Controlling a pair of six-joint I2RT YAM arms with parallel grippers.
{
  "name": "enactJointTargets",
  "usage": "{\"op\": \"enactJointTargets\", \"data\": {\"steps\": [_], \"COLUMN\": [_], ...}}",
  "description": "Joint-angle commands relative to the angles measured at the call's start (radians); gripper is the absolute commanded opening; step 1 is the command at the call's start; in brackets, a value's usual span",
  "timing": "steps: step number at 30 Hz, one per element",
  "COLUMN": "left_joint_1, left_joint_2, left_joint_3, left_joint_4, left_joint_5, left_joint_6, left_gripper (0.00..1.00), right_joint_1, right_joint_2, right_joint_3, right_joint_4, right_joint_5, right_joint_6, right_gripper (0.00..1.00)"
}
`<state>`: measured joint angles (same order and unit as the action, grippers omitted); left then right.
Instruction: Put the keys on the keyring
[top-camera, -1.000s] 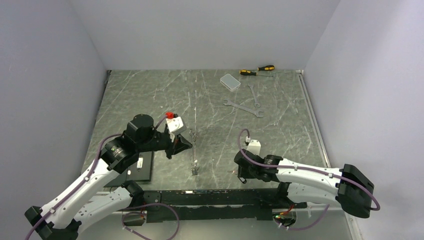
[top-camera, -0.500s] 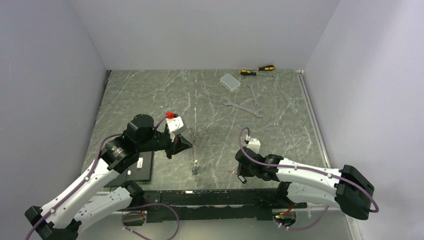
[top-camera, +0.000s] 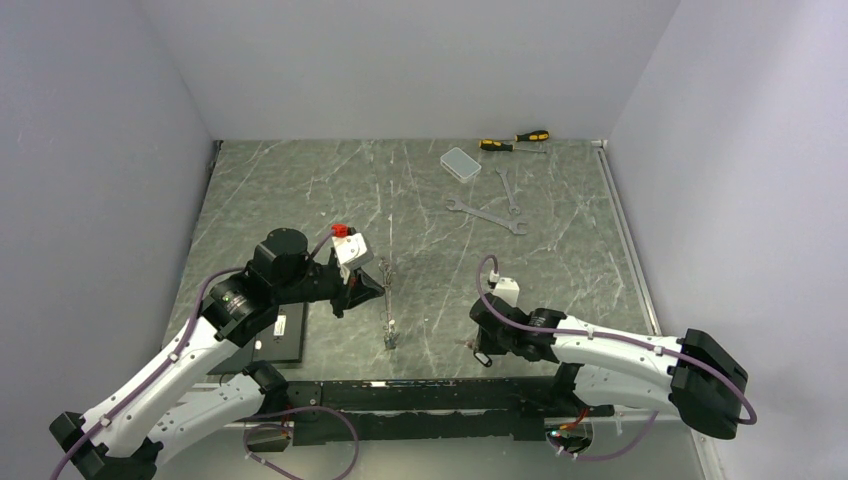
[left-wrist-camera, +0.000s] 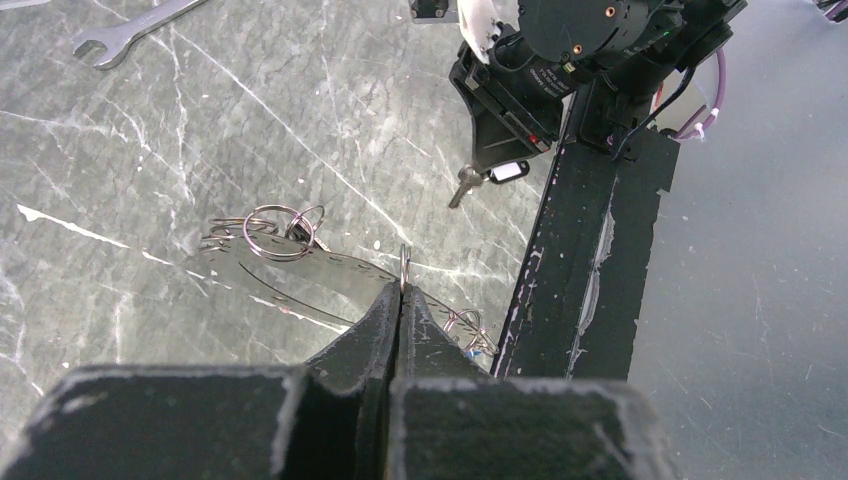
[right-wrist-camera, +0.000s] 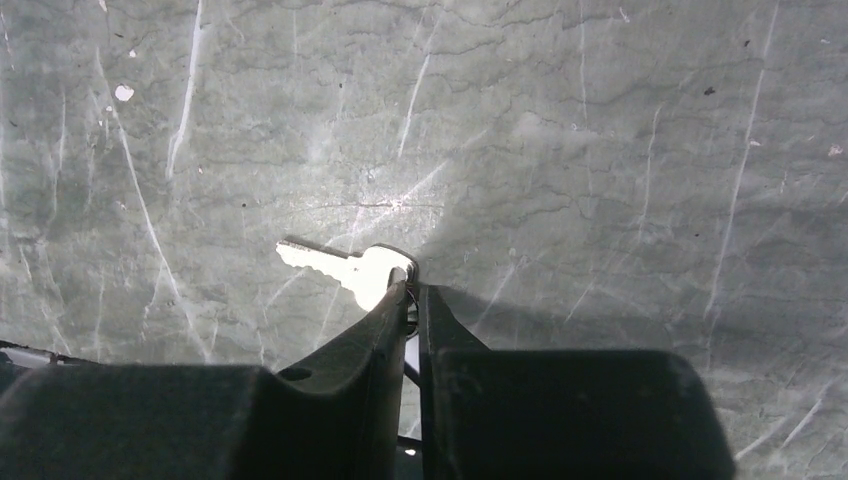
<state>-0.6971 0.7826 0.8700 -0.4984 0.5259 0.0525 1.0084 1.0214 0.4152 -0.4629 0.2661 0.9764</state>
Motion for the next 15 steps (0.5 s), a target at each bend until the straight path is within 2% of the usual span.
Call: {"op": "enactJointTargets", "data": {"steps": [1,6,15], "left_joint_1": [0.001,0.001,0.002], "left_joint_2": [-0.011,-0.006,-0.003], "left_joint_3": [0.038,0.039,0.040], "left_joint_4": [0.042,0.040,0.040], "left_joint_5": [0.005,0.003,0.000], "left_joint_6": [0.009,0.009,0.009], "left_gripper": [0.00,0.00,0.00], "right_joint_1": [-0.002,-0.002,-0.001], "right_joint_2": [-0.020,-0.049,-0.125], "right_joint_3": [0.011,0.009,0.011], "right_joint_4": [-0.014,-0.002,0.052], "right_joint_5": [-0.004,0.003,0.009], "right_joint_6": [-0.005,-0.017,-0.072], "right_gripper": [0.11,0.00,0.00]}}
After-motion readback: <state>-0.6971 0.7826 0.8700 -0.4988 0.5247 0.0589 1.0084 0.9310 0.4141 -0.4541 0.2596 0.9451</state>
